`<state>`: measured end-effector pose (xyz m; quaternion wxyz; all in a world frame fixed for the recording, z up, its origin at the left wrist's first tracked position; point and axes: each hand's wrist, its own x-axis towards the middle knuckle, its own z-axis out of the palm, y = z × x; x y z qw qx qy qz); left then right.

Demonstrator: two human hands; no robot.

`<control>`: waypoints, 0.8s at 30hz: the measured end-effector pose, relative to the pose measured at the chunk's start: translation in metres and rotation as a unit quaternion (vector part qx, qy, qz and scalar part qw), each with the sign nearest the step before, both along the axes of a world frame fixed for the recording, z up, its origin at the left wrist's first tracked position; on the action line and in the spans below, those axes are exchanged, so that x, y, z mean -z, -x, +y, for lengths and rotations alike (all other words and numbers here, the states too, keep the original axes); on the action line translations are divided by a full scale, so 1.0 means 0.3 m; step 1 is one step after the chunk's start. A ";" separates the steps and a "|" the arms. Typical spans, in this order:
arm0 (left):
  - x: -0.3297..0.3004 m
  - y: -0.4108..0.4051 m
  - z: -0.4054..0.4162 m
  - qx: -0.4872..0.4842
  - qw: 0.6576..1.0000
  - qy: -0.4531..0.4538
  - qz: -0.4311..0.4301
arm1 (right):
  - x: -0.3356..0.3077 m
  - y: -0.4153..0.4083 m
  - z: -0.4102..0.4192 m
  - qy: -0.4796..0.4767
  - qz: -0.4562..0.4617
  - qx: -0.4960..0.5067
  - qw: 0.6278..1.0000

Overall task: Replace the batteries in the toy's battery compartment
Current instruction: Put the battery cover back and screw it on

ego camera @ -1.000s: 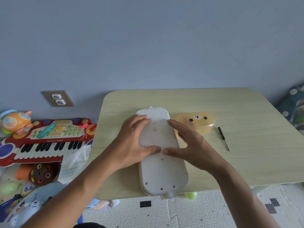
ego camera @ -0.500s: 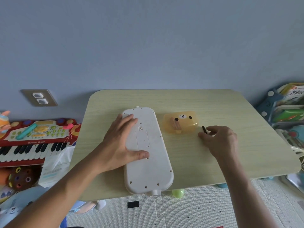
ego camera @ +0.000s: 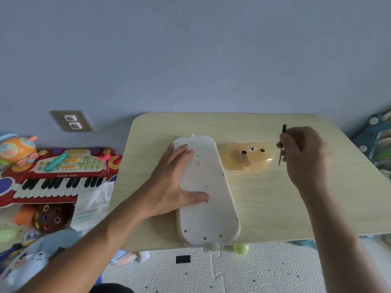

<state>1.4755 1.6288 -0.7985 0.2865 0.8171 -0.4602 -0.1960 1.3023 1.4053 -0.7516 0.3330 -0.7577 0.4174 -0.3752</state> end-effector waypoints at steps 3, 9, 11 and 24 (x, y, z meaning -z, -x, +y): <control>-0.008 0.003 -0.001 0.001 1.000 -0.016 -0.007 | -0.053 -0.120 0.106 -0.130 -0.087 -0.150 0.976; -0.013 0.002 -0.003 -0.009 1.000 -0.005 0.000 | 0.024 -0.266 0.219 -0.192 -0.102 -0.246 0.945; -0.013 0.003 -0.002 -0.012 1.000 -0.002 0.006 | 0.044 -0.285 0.226 -0.187 -0.107 -0.243 0.946; -0.009 0.008 -0.002 -0.023 1.000 0.008 0.013 | 0.103 -0.316 0.234 -0.139 -0.104 -0.245 0.954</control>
